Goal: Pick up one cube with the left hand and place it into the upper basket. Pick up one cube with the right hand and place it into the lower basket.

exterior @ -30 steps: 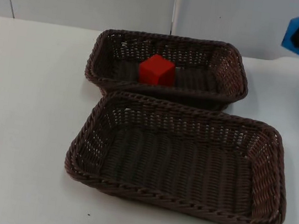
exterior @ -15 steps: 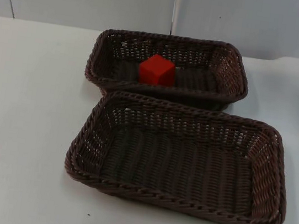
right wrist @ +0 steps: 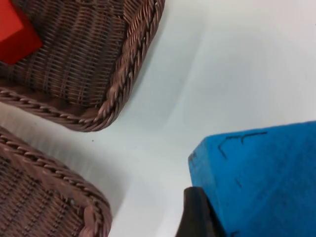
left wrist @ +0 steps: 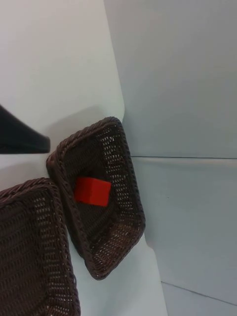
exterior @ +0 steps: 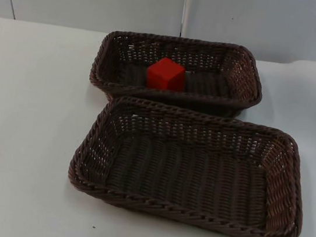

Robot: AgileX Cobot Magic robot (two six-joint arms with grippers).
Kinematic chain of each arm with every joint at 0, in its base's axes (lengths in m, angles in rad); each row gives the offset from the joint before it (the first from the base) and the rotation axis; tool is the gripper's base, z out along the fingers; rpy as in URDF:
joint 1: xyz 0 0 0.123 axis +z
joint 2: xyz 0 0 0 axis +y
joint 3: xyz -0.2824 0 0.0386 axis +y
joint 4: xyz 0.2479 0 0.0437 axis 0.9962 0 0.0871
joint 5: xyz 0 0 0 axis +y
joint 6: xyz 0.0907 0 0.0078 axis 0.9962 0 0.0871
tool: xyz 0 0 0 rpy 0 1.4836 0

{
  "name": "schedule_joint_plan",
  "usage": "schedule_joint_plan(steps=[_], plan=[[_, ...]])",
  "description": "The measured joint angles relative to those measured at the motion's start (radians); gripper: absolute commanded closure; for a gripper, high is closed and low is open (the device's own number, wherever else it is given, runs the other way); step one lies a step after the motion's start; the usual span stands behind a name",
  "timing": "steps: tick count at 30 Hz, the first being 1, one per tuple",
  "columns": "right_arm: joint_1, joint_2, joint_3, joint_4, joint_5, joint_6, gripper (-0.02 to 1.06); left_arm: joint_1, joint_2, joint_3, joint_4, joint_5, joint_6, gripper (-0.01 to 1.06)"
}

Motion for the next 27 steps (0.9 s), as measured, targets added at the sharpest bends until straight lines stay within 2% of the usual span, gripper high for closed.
schedule_joint_plan(steps=[12,27], plan=[[0.000,-0.167,0.133,0.000,-0.010,0.031,1.05,0.000,0.000,0.000,0.000,0.000,0.000,0.08],[0.000,-0.180,0.235,0.020,-0.043,0.039,1.05,0.000,0.000,0.000,0.000,0.000,0.000,0.08]])
